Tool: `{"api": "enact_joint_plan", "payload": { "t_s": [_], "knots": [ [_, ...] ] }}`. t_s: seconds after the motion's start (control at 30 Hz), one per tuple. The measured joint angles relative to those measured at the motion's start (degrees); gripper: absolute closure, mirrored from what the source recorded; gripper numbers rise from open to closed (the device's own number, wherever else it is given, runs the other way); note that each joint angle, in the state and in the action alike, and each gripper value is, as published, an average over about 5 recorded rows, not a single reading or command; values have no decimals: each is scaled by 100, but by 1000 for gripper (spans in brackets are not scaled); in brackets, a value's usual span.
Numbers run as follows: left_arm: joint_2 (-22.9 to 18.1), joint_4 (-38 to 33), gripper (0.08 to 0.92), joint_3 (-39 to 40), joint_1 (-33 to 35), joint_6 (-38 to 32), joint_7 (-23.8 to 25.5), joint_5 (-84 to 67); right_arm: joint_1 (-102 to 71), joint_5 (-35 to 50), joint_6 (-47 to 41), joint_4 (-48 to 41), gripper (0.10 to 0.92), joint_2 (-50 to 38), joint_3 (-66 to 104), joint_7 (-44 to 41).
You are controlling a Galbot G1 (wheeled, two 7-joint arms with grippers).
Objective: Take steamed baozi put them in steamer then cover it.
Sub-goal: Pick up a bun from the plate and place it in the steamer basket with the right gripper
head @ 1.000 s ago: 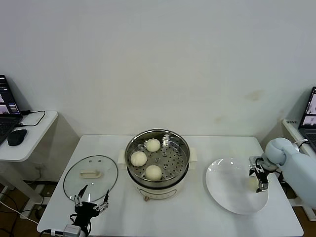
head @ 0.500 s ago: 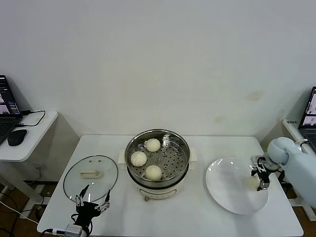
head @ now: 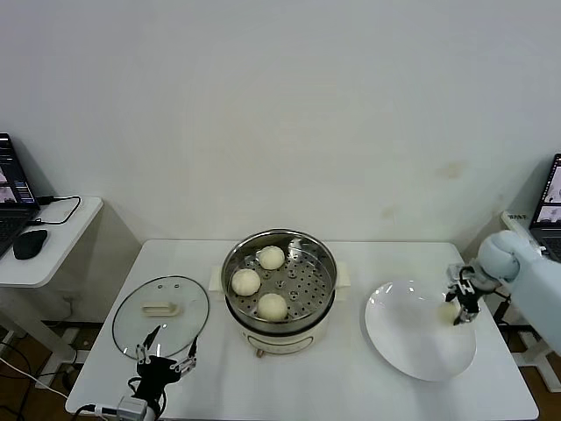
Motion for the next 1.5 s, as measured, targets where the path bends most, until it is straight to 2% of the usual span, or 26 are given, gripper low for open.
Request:
{"api": "enact_joint_plan", "payload": {
  "t_s": [0.33,0.87,1.1,1.5],
  "knots": [
    [-13,-187,177,-64,-13,64,-68,54,1718,1370,-595,503,431,296,-1259,29],
    [-6,-449,177,-213,-51,114,-108,-2,3996,3376,-1588,318,431,1838,-3292,346],
    [-23,-446,177,-224,-127,127,-101,-81,4267,3775,-1860,135,431,2404,-3883,492],
    [1,-391,177,-237,-215,134,-90,-187,4243,3897,-2163,-155,431,3060,-4366,726]
  ]
}}
